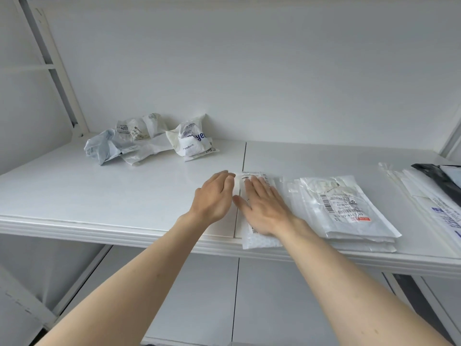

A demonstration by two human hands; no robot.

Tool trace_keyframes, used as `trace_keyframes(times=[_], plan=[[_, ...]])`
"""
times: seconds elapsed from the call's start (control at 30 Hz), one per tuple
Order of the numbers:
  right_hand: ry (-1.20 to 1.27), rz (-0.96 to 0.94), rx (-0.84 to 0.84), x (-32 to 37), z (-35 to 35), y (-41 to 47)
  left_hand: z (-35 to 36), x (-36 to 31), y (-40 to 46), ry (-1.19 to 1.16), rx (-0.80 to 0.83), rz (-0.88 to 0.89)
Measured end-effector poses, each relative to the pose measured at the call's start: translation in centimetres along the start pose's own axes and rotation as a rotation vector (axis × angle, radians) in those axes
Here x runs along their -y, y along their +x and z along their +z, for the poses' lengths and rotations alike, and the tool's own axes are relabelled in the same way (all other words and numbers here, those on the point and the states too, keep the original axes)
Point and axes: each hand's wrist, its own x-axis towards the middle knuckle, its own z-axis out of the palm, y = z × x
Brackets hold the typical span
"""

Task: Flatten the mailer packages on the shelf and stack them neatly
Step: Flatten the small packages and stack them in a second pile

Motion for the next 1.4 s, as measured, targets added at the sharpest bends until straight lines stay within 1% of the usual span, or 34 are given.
trace_keyframes(times=[0.17, 0.27, 0.33, 0.47, 0.63, 0.87, 0.93, 1.03, 1.07, 1.1, 1.17, 1.23, 1.3, 1.33, 1.4], plan=[[-0.029, 0.009, 0.006, -0.3, 1.1, 0.1, 2.0, -1.0, 1.3, 0.081, 0.143, 0.019], [-0.026, -0.011, -0.003, -0.7, 1.6, 0.4, 3.1, -1.8, 1.8, 0.098, 0.194, 0.024], [-0.014, -0.017, 0.008, -0.7, 1.7, 0.6, 3.7, -1.5, 2.1, 0.123, 0.197, 0.011], [-0.009, 0.003, 0.066, -0.6, 1.4, 0.5, 4.5, -0.6, 2.5, 0.238, 0.173, 0.043], [-0.06, 0.0, 0.12, -0.4, 1.0, 0.3, 4.8, -0.6, 3.4, 0.402, 0.189, 0.025], [-0.132, -0.035, 0.058, -0.7, 1.6, 0.6, 5.2, -1.1, 4.5, 0.563, 0.242, 0.003], [-0.119, -0.04, 0.009, -0.9, 1.9, 0.7, 5.4, -1.3, 4.4, 0.554, 0.251, 0.005], [-0.05, -0.006, -0.123, -0.4, 1.6, 0.0, 4.6, -1.9, 4.4, 0.444, 0.291, -0.108], [-0.028, 0.019, -0.153, -0.2, 1.4, -0.4, 4.2, -2.2, 4.5, 0.451, 0.328, -0.113], [-0.025, 0.038, -0.161, 0.0, 1.4, -0.8, 4.0, -2.5, 4.4, 0.472, 0.367, -0.117], [-0.068, 0.045, -0.101, 0.2, 1.8, -1.3, 4.0, -2.9, 4.4, 0.579, 0.407, -0.095], [-0.109, 0.046, -0.02, 0.1, 1.9, -1.7, 4.5, -3.5, 4.4, 0.679, 0.364, -0.064], [-0.11, 0.051, 0.009, -0.1, 1.7, -1.9, 5.4, -3.7, 4.5, 0.741, 0.279, -0.015], [-0.103, 0.054, 0.011, -0.2, 1.6, -2.0, 5.9, -3.7, 4.5, 0.733, 0.24, 0.009], [-0.095, 0.058, 0.018, -0.2, 1.4, -2.0, 6.4, -3.3, 4.6, 0.623, 0.205, 0.006]])
